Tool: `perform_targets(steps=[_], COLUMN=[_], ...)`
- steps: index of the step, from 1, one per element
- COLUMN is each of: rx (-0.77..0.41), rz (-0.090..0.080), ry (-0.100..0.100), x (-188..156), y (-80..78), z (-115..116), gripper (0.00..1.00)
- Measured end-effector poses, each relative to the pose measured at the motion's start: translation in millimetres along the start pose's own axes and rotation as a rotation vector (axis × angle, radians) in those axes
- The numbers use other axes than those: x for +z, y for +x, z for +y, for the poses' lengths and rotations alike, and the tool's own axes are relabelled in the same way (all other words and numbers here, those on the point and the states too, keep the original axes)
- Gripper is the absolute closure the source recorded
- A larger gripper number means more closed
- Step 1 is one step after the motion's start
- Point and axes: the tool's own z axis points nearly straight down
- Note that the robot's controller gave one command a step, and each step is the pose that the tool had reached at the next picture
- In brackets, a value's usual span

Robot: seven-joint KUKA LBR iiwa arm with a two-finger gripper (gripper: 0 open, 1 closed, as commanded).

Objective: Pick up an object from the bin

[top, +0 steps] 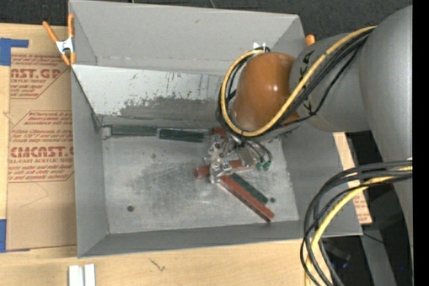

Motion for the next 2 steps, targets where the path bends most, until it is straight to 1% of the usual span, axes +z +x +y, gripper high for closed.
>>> perform_targets(steps=[1, 2], rx=[0.0, -0.029], rz=[0.0, 0.009], ry=[0.0, 0.001], x=[0, -119], y=[0.0, -10.4], z=[0, -1], gripper=[1.0, 1.0])
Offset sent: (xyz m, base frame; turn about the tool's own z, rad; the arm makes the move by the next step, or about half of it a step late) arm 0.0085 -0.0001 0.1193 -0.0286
